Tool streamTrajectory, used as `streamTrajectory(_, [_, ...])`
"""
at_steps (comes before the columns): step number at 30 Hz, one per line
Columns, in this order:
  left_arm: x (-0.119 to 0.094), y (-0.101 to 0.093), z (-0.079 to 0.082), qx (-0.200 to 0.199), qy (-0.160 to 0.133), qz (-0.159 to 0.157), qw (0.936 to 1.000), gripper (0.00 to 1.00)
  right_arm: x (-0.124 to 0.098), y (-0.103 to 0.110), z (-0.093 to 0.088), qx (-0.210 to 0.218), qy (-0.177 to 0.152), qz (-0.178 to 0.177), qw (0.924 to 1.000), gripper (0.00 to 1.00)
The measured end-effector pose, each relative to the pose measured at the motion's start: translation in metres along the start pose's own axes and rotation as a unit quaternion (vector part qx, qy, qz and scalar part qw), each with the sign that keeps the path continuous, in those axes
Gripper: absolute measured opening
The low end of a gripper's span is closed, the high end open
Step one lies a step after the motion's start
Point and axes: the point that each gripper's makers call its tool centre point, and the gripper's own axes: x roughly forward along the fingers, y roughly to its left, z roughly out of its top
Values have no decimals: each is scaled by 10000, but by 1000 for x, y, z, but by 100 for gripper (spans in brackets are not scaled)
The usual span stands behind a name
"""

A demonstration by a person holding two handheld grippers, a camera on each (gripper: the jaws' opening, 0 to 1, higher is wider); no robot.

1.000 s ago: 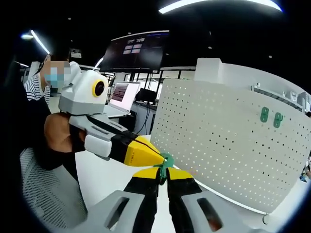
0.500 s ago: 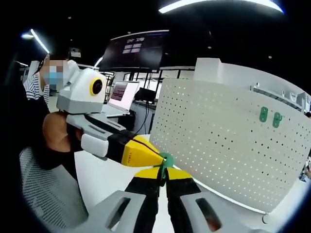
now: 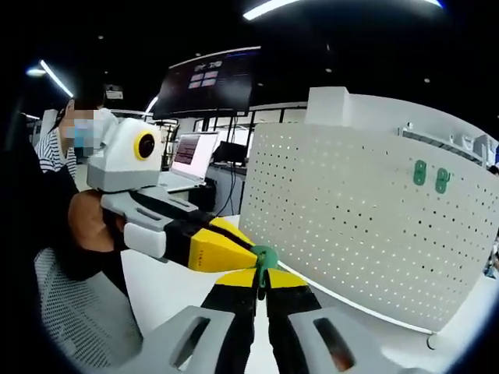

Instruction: Insert the hook assembly into the mounting plate slot until the hook locks in place.

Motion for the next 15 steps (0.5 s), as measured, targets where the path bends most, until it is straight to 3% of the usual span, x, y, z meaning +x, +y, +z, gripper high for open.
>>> streamTrajectory(15, [-1, 5, 2, 394, 22, 258, 9989, 33, -10, -38, 10, 208, -177, -504, 9984, 1])
